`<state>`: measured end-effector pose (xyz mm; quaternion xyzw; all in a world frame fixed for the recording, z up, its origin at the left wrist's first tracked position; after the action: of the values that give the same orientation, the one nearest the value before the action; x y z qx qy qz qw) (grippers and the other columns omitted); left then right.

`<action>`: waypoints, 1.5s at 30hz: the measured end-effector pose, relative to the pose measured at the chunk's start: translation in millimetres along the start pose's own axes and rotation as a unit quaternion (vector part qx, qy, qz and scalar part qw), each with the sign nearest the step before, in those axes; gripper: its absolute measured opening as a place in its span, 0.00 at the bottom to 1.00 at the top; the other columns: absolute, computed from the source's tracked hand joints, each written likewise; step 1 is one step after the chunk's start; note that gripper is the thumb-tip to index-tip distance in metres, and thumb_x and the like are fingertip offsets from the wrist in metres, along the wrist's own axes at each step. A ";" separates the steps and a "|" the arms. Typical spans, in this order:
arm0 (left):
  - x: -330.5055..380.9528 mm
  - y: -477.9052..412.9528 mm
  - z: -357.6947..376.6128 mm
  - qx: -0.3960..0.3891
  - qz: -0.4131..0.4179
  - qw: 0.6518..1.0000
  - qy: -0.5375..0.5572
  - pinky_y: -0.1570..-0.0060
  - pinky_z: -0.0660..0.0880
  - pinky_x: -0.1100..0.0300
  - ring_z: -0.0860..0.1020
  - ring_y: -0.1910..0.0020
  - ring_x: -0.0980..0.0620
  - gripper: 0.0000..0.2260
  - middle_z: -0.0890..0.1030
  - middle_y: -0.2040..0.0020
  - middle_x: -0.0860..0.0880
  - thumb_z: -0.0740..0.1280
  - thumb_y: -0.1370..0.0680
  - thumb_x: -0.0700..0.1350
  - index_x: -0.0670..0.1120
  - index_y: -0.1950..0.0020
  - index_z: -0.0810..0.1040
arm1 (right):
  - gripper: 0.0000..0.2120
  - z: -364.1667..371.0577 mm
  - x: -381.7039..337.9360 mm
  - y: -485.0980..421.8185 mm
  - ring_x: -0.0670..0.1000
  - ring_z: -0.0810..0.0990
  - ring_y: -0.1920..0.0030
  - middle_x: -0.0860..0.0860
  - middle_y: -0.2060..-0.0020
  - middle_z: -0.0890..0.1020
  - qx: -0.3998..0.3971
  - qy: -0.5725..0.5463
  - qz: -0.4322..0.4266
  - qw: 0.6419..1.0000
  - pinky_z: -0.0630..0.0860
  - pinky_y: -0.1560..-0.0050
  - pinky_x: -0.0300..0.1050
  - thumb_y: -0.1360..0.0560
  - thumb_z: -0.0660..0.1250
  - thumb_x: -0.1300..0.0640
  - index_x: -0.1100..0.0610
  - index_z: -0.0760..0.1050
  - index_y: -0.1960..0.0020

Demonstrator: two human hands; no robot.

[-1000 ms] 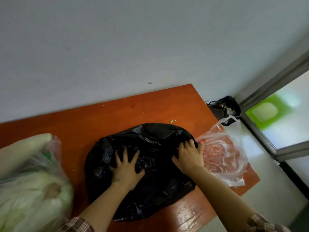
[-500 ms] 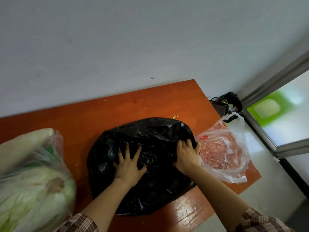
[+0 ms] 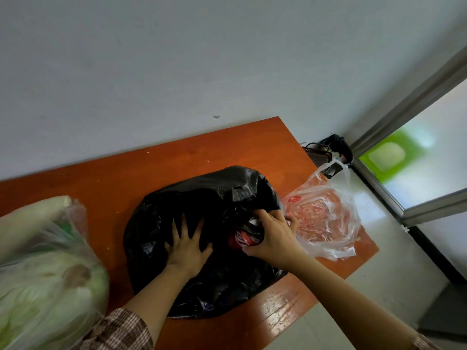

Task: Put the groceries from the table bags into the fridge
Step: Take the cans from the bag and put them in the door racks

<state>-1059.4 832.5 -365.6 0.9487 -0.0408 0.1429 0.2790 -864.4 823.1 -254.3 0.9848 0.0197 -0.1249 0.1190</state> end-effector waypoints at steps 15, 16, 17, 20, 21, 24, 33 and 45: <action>-2.3 1.1 -2.7 -0.015 0.008 1.000 0.018 0.30 0.48 0.33 0.32 0.26 0.39 0.33 0.30 0.24 0.45 0.54 0.21 0.63 0.60 0.23 0.39 | 0.20 -18.4 15.7 -6.6 0.53 0.69 0.57 0.51 0.61 0.70 0.071 -0.083 0.125 0.986 0.65 0.56 0.48 0.21 0.62 0.51 0.58 0.68 0.70; -2.0 1.0 -3.7 -0.018 0.005 1.000 0.021 0.30 0.48 0.33 0.32 0.26 0.39 0.33 0.30 0.24 0.45 0.55 0.21 0.63 0.60 0.23 0.39 | 0.21 -20.6 18.9 -9.7 0.53 0.68 0.65 0.51 0.67 0.68 0.056 -0.099 0.134 0.984 0.63 0.64 0.45 0.22 0.63 0.54 0.58 0.64 0.71; -0.8 0.9 -5.6 -0.025 -0.003 0.999 0.025 0.30 0.48 0.33 0.32 0.26 0.39 0.33 0.31 0.24 0.45 0.56 0.21 0.63 0.60 0.23 0.40 | 0.22 -20.6 22.3 -12.3 0.52 0.66 0.71 0.51 0.72 0.66 0.035 -0.128 0.146 0.980 0.60 0.70 0.44 0.22 0.63 0.57 0.58 0.61 0.72; 13.5 4.5 -11.3 -0.032 -0.017 0.999 0.009 0.31 0.46 0.31 0.36 0.25 0.37 0.34 0.38 0.22 0.41 0.60 0.22 0.59 0.55 0.21 0.46 | 0.22 -11.2 35.0 -15.0 0.50 0.63 0.76 0.52 0.77 0.65 0.004 -0.167 0.189 0.968 0.56 0.74 0.43 0.23 0.63 0.60 0.57 0.59 0.73; 24.5 7.3 -13.5 -0.015 0.004 1.000 -0.007 0.31 0.46 0.31 0.39 0.24 0.37 0.34 0.44 0.22 0.41 0.61 0.22 0.58 0.53 0.22 0.50 | 0.22 -6.3 40.5 -14.3 0.50 0.62 0.76 0.52 0.77 0.64 0.000 -0.180 0.202 0.963 0.55 0.74 0.43 0.23 0.63 0.61 0.57 0.59 0.73; 66.0 16.1 -9.3 0.027 0.132 0.989 0.055 0.31 0.61 0.40 0.58 0.27 0.42 0.29 0.65 0.29 0.44 0.65 0.26 0.56 0.49 0.27 0.63 | 0.17 10.1 56.2 -6.4 0.51 0.68 0.74 0.54 0.73 0.69 -0.038 -0.272 0.266 0.924 0.63 0.74 0.41 0.21 0.62 0.61 0.62 0.70 0.69; 81.3 8.2 -12.5 0.017 0.153 0.986 0.068 0.42 0.73 0.53 0.72 0.39 0.46 0.34 0.71 0.36 0.48 0.76 0.33 0.50 0.51 0.29 0.67 | 0.15 14.0 61.6 6.9 0.55 0.79 0.51 0.56 0.51 0.77 0.015 -0.439 0.289 0.850 0.77 0.53 0.54 0.25 0.69 0.56 0.58 0.67 0.45; 104.7 91.0 -80.7 -0.081 0.145 0.867 0.470 0.58 0.81 0.58 0.83 0.54 0.52 0.20 0.83 0.50 0.50 0.77 0.33 0.48 0.51 0.43 0.78 | 0.25 -45.1 48.0 82.2 0.57 0.82 0.47 0.56 0.44 0.80 -0.077 -0.576 0.186 0.792 0.80 0.46 0.53 0.28 0.69 0.42 0.56 0.72 0.38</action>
<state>-993.7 799.9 -222.9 0.7263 -0.0538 0.6073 0.3174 -801.4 754.6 -205.1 0.7031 -0.2261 -0.6425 0.2043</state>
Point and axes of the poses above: each hand's wrist, its own y-axis away from the middle knuckle, its own z-axis out of the palm, x = y × z, the point moved 4 cm from there along -y, towards the middle knuckle
